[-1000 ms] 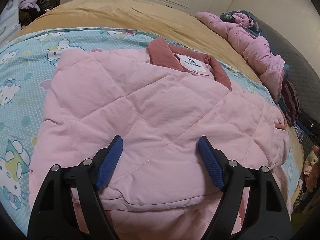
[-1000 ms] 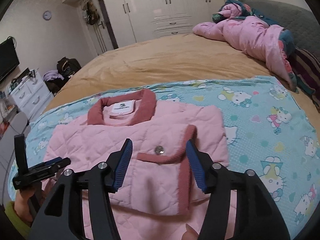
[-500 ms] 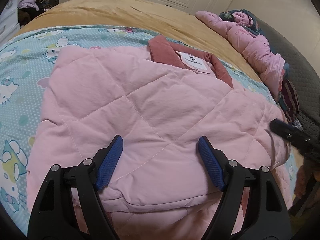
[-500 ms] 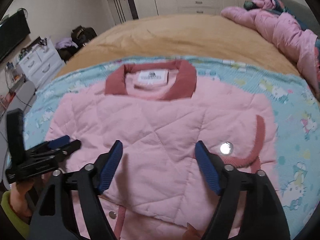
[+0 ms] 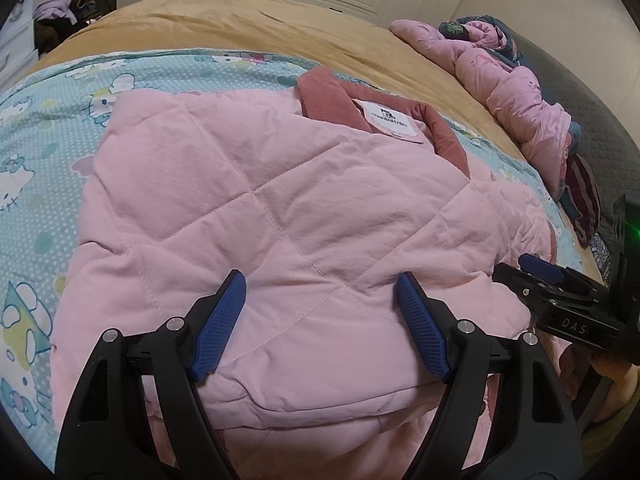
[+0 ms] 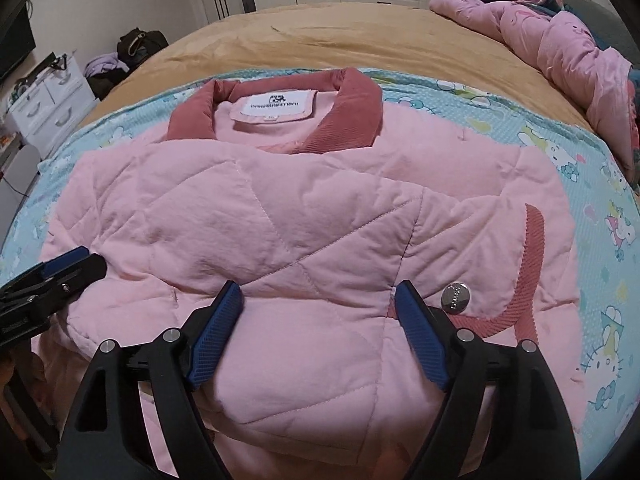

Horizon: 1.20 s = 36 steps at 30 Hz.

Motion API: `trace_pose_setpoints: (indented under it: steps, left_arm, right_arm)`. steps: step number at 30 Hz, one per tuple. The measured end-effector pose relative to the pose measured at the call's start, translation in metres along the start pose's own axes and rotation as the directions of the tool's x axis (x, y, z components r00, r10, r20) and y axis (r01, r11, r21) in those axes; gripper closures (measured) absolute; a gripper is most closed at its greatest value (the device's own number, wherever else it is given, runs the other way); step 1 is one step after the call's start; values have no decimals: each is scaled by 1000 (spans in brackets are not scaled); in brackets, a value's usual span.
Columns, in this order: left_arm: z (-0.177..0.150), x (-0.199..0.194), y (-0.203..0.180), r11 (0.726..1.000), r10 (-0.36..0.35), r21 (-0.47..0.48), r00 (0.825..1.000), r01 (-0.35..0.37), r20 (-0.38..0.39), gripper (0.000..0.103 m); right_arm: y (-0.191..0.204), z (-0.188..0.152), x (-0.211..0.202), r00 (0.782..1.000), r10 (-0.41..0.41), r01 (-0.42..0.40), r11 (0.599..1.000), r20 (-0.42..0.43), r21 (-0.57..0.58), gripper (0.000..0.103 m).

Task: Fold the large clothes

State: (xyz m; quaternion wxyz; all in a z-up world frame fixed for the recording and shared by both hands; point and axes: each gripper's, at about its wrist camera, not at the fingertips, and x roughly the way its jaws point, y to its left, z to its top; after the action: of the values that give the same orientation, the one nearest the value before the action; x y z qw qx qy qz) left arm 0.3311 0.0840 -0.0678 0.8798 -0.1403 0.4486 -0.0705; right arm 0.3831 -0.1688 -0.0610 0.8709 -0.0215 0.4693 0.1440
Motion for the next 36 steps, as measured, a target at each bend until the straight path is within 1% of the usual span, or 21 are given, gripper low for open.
trace_pose_setpoints:
  steps: [2,4,6,8,10,13,16,20,26,36]
  left_arm:
    - [0,-3,0,1000,-9,-8,1000,9,1,33]
    - [0,-8,0,1000,-13,-12,1000,13,1,33]
    - [-1,-12,-1,1000,-12,-13,1000,12,0,31]
    - [-2,-16,-3,1000,-18,-18,1000,18,-2,17]
    - [-4,-20,-7,1000,-19,-20,1000,19,-1,10]
    - [-6,-24,-13,1000,12,-6,1000,-12,-5,9]
    - [-5,-31,-15,1000,20,-15,1000,-20,-7,9]
    - [-4,-44,-16,999,11,-36,1000,-10,11,9]
    - [-7,-63,-29,1000,8,-2,999,-8,31,9]
    - [-8,-91,-38,1000,11,6,999,-12,53,9]
  right_arm:
    - [-3,-1,-10,999,45,-46,999,23,21,19]
    - [-5,-3,-23,997,66,-68,997,48,38,8]
    - [-5,-5,-34,995,66,-69,997,71,45,6]
    - [-8,-8,-44,993,85,-91,994,86,64,5]
    - [-11,-11,-52,991,88,-97,991,104,87,5]
    - [-16,-14,-62,987,102,-116,986,120,116,4]
    - [-19,-17,-72,985,100,-118,985,138,128,4]
    - [-19,-18,-84,983,95,-116,985,159,126,4]
    - [-13,-21,-100,979,96,-119,985,179,122,4]
    - [-3,-23,-136,967,108,-134,986,232,99,4]
